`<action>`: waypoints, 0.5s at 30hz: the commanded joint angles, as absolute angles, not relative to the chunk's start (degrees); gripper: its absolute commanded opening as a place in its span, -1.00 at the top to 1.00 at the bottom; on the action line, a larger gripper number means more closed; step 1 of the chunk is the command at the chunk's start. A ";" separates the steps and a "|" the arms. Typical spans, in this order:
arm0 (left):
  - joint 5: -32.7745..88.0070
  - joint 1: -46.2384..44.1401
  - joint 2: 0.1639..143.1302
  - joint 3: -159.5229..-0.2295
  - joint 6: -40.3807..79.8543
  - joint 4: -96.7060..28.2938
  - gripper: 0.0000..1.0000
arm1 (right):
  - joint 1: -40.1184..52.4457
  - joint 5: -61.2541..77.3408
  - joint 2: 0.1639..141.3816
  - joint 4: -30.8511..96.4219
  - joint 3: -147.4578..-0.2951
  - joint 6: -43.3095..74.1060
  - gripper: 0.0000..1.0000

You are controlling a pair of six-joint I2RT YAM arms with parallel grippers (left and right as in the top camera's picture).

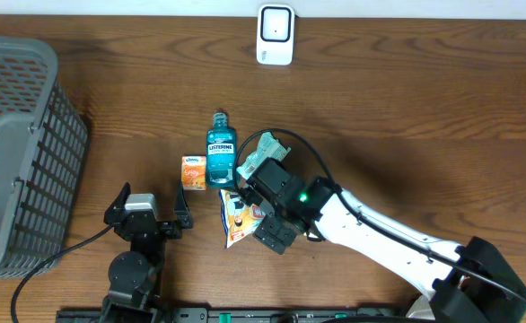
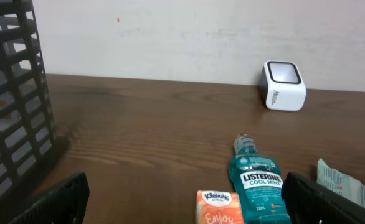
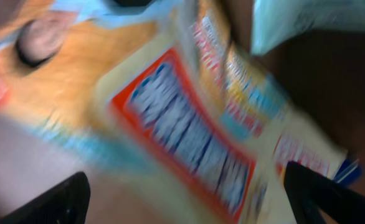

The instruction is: Scan the item barcode

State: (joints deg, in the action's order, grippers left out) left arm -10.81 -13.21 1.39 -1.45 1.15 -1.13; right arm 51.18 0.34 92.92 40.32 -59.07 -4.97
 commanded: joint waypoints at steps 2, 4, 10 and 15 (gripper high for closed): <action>-10.92 -13.26 1.10 -0.23 1.19 -3.03 -0.95 | 51.33 -5.08 92.64 32.60 -53.21 -9.23 -0.68; -10.92 -13.26 1.10 -0.23 1.19 -3.03 -0.95 | 51.31 -5.08 92.66 29.56 -50.30 -9.34 -0.54; -10.92 -13.26 1.10 -0.23 1.19 -3.03 -0.95 | 51.20 -7.07 92.68 25.52 -45.32 -9.30 0.28; -10.92 -13.26 1.10 -0.23 1.19 -3.03 -0.95 | 49.23 -4.71 92.62 22.63 -47.27 -7.70 0.98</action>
State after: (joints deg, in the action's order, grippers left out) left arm -10.63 -13.21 1.39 -1.45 1.15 -1.15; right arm 51.03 -6.22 92.71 23.09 -46.54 -8.95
